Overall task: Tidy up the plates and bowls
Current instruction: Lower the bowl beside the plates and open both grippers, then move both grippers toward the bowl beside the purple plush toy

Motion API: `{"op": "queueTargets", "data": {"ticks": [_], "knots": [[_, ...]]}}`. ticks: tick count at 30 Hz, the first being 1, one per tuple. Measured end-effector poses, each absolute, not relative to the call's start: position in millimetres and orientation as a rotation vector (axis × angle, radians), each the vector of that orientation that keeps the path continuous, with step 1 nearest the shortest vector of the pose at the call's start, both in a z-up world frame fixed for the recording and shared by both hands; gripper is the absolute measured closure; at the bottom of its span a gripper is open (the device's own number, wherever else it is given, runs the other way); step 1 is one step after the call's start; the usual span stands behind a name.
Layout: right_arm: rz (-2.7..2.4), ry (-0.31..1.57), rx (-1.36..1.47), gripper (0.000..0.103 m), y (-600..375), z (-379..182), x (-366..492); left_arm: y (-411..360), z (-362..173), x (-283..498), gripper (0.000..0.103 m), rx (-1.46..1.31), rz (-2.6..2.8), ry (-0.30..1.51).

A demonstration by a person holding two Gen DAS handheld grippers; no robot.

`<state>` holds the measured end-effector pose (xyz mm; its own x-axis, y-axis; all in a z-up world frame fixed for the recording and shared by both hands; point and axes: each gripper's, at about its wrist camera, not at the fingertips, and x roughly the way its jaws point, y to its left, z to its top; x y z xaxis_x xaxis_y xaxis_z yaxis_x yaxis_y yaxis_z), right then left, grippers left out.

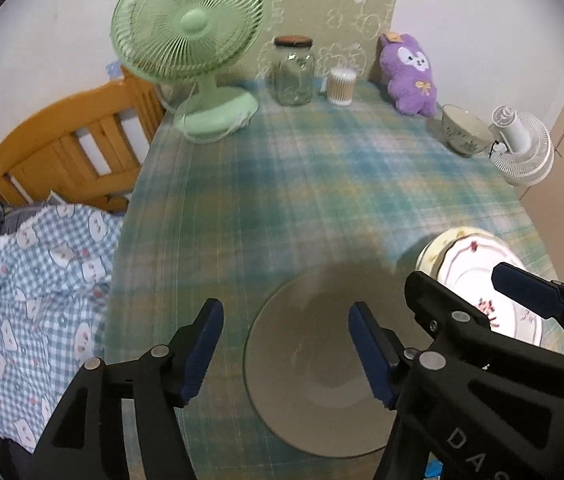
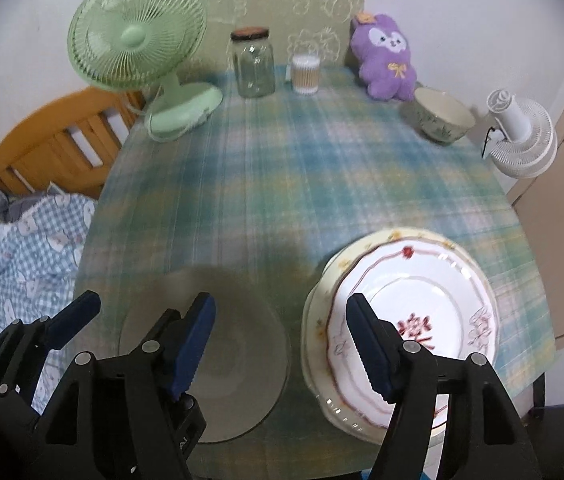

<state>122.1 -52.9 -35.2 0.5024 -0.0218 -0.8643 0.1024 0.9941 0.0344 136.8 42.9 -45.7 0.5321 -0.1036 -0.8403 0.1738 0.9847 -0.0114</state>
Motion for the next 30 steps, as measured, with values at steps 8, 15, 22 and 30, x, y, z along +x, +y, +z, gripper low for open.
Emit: {"op": "queueTargets", "data": {"ticks": [8, 15, 22, 30], "knots": [[-0.060, 0.985, 0.069, 0.032, -98.5, -4.0, 142.3, -2.1, -19.6, 153.7, 0.031, 0.053, -0.140, 0.964], [0.006, 0.955, 0.057, 0.032, -157.4, 18.8, 172.0, -54.5, 1.2, 174.6, 0.031, 0.043, -0.067, 0.927], [0.055, 0.919, 0.027, 0.032, -217.6, 32.5, 204.5, -111.9, 13.7, 199.3, 0.031, 0.009, -0.003, 0.896], [0.056, 0.900, 0.029, 0.032, -281.6, 32.9, 243.0, -176.9, 9.0, 234.3, 0.032, 0.011, 0.008, 0.881]]}}
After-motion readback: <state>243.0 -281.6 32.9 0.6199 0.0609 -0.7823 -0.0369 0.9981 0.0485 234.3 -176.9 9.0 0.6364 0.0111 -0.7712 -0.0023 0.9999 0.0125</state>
